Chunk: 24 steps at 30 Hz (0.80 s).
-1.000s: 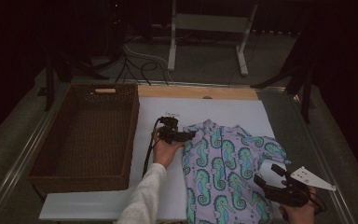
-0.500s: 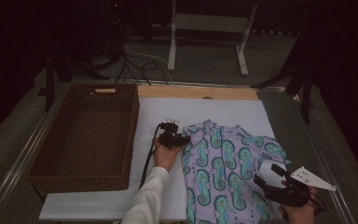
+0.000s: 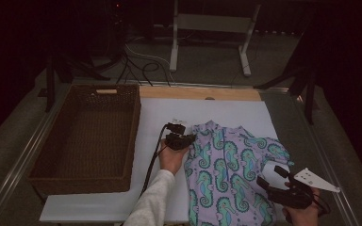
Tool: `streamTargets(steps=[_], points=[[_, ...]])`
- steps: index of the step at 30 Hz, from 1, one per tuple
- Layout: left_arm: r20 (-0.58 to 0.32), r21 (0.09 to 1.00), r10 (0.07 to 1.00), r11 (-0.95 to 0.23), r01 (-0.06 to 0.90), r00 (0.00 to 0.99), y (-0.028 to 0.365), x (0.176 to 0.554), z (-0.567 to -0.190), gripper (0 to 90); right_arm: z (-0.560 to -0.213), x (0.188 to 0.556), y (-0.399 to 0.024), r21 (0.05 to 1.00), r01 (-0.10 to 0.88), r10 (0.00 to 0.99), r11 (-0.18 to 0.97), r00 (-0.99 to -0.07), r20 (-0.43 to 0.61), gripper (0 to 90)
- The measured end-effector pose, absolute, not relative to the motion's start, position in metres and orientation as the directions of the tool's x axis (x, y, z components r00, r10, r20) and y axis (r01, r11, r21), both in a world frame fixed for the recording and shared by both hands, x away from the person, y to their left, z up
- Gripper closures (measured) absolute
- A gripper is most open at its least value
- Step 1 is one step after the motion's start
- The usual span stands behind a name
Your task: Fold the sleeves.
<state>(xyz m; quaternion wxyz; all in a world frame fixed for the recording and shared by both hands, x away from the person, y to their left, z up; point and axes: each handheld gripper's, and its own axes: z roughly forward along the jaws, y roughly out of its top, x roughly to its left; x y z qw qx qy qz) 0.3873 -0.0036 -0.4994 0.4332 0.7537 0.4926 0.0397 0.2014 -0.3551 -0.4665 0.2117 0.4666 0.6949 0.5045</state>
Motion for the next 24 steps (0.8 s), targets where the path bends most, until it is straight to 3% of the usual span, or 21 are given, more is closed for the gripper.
streamTargets(steps=[10,24], points=[[-0.352,0.682,0.796,-0.142,0.717,0.492,0.001,0.389,-0.500,85.5,-0.467,0.202,-0.356,0.898,0.437,0.864,0.049,-0.470,0.182,11.2],[-0.364,0.706,0.751,-0.163,0.689,0.551,-0.018,0.380,-0.494,85.9,-0.467,0.202,-0.355,0.897,0.439,0.862,0.052,-0.473,0.182,11.2]])
